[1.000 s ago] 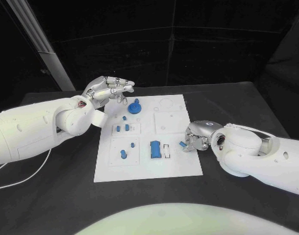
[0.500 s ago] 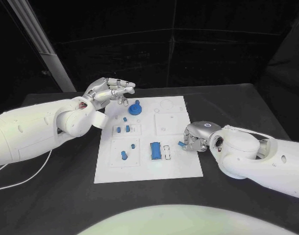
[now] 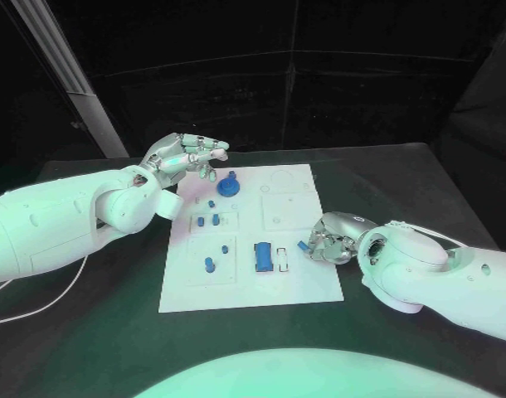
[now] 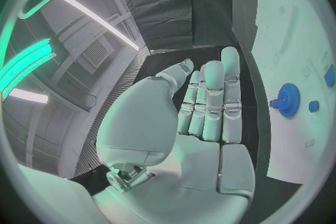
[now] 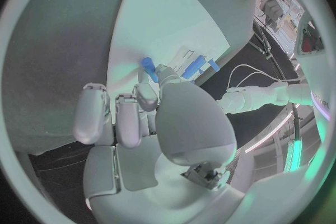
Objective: Assemble the parts on the task board
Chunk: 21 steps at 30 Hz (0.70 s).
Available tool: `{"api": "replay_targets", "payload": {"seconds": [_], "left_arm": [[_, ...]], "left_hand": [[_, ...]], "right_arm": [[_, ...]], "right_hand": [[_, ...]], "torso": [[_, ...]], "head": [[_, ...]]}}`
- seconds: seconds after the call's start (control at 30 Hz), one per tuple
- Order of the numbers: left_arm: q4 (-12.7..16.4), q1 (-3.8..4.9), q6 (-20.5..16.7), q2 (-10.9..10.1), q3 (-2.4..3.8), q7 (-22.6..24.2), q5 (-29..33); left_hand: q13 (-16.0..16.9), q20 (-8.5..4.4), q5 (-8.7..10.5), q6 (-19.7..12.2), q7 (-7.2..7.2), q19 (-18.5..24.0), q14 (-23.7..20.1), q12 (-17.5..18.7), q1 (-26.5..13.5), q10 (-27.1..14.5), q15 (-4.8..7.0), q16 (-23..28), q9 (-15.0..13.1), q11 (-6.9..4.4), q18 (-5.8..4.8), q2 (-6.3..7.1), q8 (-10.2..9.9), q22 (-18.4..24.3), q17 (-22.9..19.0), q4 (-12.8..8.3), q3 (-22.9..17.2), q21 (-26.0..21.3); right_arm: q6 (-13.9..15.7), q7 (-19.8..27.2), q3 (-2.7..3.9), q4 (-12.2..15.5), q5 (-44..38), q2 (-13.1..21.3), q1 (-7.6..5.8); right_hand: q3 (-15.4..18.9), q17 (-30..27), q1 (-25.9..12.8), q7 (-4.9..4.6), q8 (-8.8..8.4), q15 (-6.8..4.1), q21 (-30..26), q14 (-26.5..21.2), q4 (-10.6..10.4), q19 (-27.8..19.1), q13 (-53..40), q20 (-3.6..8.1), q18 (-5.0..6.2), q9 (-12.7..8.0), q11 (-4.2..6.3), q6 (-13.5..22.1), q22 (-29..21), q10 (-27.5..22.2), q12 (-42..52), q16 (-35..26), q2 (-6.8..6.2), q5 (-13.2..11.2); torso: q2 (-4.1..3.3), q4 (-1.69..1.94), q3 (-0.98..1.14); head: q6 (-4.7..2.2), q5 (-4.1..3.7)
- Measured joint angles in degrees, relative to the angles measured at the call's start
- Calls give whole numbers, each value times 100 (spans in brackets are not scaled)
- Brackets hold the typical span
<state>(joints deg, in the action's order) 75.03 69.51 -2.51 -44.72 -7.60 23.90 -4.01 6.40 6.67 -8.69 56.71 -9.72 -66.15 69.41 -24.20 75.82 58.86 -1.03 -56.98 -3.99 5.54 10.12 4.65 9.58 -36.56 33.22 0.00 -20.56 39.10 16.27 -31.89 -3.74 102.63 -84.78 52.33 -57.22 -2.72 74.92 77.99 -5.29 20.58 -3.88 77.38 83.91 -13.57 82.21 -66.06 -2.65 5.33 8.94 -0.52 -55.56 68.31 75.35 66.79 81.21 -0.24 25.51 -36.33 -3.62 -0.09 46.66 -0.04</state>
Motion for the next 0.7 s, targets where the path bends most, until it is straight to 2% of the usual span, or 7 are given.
{"api": "replay_targets", "payload": {"seconds": [0.2, 0.3, 0.5, 0.7], "left_arm": [[0, 0, 0, 0, 0, 0, 0], [0, 0, 0, 0, 0, 0, 0], [0, 0, 0, 1, 0, 0, -1], [7, 1, -1, 1, -1, 0, -1]], "left_hand": [[4, 0, 0, 0, 0, 0, 0, 0, 0, -21, 0, 0, 0, 21, 0, 0, 0, 5, -5, 0, 0, 0], [3, 0, 0, 0, 0, 0, 0, 0, 0, -21, 0, 0, 0, 21, 0, 0, 0, 5, -5, 0, 0, 0], [3, 0, 0, 0, 0, 0, 0, 0, 0, -41, 0, 0, 5, 0, 0, 0, 0, 5, -4, 0, 0, 0], [3, 0, 0, 0, 0, 0, 0, 1, 0, -41, 0, 0, 5, 0, 0, 0, 0, 4, -4, 0, 0, 0]], "right_arm": [[263, 127, -5, 117, 581, 14, 7], [343, 203, -3, 156, 843, 6, 7], [401, 306, -4, 162, 1278, -38, 6], [336, 335, -5, 112, 1552, -146, 6]], "right_hand": [[-177, 0, -106, -19, -49, 0, 0, 0, -59, 0, -11, 0, 0, 6, -20, -21, 6, 20, 0, 0, -183, 196], [-170, 0, -209, -20, -64, 0, 0, 0, -97, 0, -32, 0, 0, 7, -20, -61, 19, 20, 25, 0, -286, 422], [-175, 0, -257, -20, -64, 0, 0, 0, -122, 0, -36, 0, 0, 14, -26, -61, 19, 25, 25, 0, -315, 465], [-95, 0, -474, -2, -64, 0, 0, 1, -202, 0, -55, 0, 0, 33, -20, -132, 33, 62, 46, 0, -278, 331]], "torso": [[-9, -1, 3], [-13, -6, 3], [-16, -10, 1], [-20, -7, -2]], "head": [[8, 31], [14, 40], [25, 47], [45, 51]]}}
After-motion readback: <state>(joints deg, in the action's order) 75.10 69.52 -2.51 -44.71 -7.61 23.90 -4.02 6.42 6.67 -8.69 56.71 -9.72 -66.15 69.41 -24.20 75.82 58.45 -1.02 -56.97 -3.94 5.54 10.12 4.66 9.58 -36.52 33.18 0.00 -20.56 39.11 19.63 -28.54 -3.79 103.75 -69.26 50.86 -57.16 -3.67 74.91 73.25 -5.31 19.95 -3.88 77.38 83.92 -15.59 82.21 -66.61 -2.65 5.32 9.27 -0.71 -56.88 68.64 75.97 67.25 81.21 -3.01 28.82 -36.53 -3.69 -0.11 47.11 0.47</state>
